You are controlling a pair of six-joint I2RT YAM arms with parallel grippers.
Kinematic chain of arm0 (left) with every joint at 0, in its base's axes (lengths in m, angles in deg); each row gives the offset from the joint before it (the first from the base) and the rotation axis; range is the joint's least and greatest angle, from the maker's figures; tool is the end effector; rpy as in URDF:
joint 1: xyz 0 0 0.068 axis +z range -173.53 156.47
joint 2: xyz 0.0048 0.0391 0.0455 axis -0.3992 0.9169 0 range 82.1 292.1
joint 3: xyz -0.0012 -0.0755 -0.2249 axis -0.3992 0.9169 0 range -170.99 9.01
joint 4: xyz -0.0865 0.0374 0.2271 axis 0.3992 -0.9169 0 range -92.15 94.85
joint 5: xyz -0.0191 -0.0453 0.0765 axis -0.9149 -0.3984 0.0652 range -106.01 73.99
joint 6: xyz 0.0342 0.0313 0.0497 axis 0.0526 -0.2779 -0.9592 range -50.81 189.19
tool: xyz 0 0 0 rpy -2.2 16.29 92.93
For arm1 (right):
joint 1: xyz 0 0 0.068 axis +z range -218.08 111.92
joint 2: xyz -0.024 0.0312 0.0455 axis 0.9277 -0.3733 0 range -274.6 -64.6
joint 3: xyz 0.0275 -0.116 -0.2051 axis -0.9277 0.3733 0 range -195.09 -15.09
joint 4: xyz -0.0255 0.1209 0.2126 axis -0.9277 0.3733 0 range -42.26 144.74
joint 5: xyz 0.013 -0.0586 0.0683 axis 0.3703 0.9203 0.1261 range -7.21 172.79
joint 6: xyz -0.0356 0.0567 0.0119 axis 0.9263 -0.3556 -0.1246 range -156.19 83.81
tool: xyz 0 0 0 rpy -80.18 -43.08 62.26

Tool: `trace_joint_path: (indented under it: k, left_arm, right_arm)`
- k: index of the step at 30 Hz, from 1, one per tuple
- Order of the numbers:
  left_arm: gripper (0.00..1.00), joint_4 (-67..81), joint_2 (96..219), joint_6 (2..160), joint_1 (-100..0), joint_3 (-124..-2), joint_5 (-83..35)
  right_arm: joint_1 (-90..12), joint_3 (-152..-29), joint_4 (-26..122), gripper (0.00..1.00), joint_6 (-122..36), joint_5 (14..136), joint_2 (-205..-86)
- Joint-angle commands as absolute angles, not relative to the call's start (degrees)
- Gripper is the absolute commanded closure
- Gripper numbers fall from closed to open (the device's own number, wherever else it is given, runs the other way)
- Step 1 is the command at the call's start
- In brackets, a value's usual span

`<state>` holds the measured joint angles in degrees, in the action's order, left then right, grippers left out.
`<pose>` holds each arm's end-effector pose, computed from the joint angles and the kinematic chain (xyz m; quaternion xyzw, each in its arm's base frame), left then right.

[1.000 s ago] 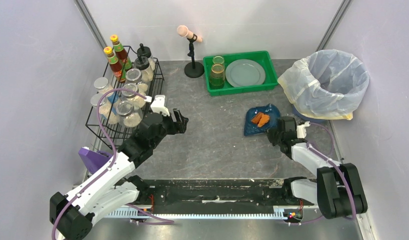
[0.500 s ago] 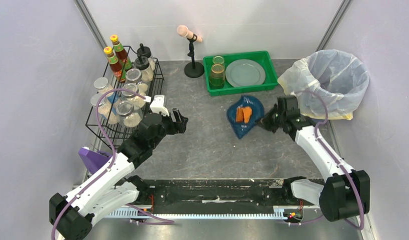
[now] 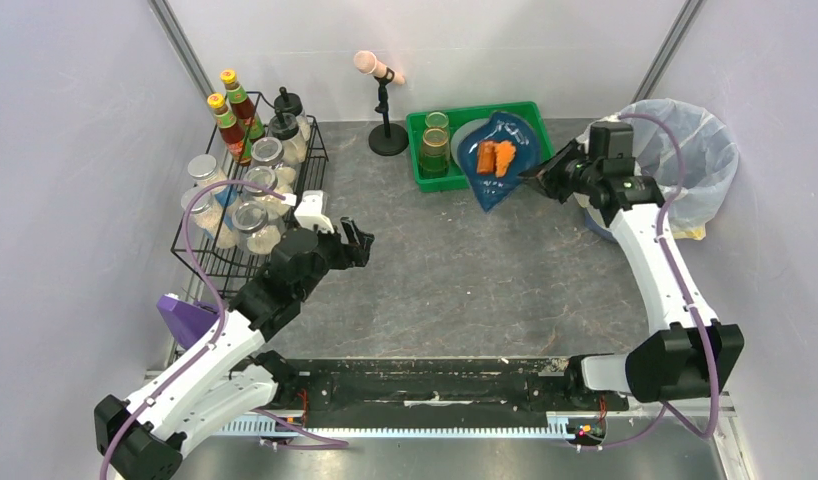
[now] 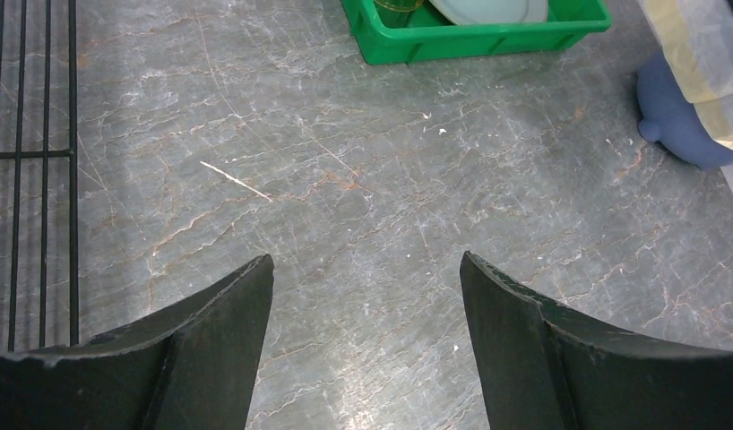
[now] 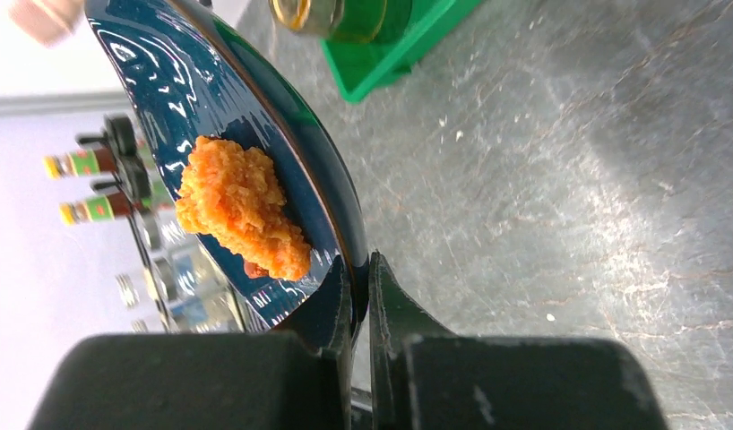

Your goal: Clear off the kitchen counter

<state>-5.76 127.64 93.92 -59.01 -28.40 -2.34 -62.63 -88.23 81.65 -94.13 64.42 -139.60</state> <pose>0.1833 -0.1147 0.2618 0.0066 0.8100 -0.2064 0.5489 0.2905 0.0450 0.3118 0.3233 0.8203 0.3572 0.3082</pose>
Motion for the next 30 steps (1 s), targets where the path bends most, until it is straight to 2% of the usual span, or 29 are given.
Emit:
trace_joint_path:
  k: [1,10,21,30]
  left_arm:
    - [0.18,-4.91,126.26,95.44,-59.04,-27.84,-0.72]
    - [0.18,-4.38,125.44,95.95,-59.04,-27.42,-0.89]
    - [0.18,-4.69,124.22,95.79,-59.13,-27.25,0.24]
    - [0.18,-4.64,124.34,95.47,-59.13,-27.27,0.82]
  right_arm:
    - [-68.93,-96.97,76.94,1.0,-99.34,60.4,-139.54]
    - [-81.77,-102.59,75.76,1.0,-106.26,62.86,-139.16]
    - [-95.05,-95.14,68.24,1.0,-117.34,71.97,-133.61]
    - [-99.46,-99.43,66.71,1.0,-113.39,83.79,-134.97]
